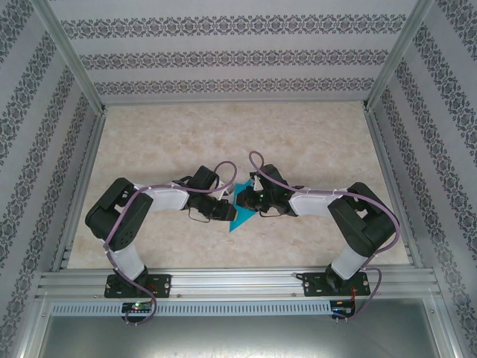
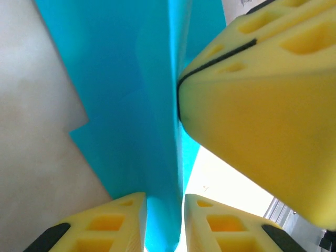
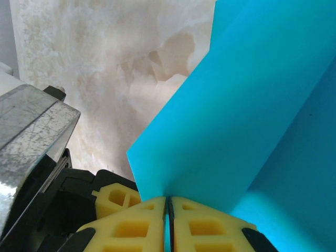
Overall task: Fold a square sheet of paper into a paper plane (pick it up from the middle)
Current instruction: Fourth fold the wing at the center of the table.
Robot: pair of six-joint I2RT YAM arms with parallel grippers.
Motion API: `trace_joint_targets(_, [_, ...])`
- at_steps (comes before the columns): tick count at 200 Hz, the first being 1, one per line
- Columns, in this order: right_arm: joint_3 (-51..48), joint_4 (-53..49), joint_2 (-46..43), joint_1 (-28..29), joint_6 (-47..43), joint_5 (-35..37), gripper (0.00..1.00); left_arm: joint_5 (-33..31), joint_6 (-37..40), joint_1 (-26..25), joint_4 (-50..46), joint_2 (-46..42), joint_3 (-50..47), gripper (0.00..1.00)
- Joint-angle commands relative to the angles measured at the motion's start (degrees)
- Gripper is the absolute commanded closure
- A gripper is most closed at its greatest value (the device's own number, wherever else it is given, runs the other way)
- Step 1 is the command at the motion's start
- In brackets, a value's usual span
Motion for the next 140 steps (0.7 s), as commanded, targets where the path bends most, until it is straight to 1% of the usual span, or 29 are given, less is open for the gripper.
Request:
trace_joint_targets(1, [1.45,0.25,1.02,-0.14,-0.18,1.05,0.88,-1.59,0.35,0.06,-1.96,-2.36,-0.18,0.72])
trace_joint_targets(54, [1.81,0.12,0.85,-0.12,-0.18,1.05,0.88,-6.05,0.37,-1.93,-4.58,-4.11,-0.34,0.69])
trace_joint_targets(99, [1.83,0.15,1.19,-0.16,-0.04,1.08,0.88,-7.54,0.38,-3.04,-4.76,-3.35,-0.42,0.69])
trace_joint_targets(109, [1.99,0.16,1.37,-0.21,0.0,0.89,0.88,-7.5,0.5,-3.18,-4.78,-2.86,-0.18,0.7])
trace_joint_targets(120, [2.03,0.16,1.54,-0.16,0.0,0.78,0.88,-7.45,0.63,-3.45,-4.73,-2.49,-0.03,0.76])
trace_joint_targets(140, [1.92,0.24,1.72,-0.15,0.0,0.78,0.89,-7.63,0.63,-3.63,-4.4,-2.49,-0.19,0.84])
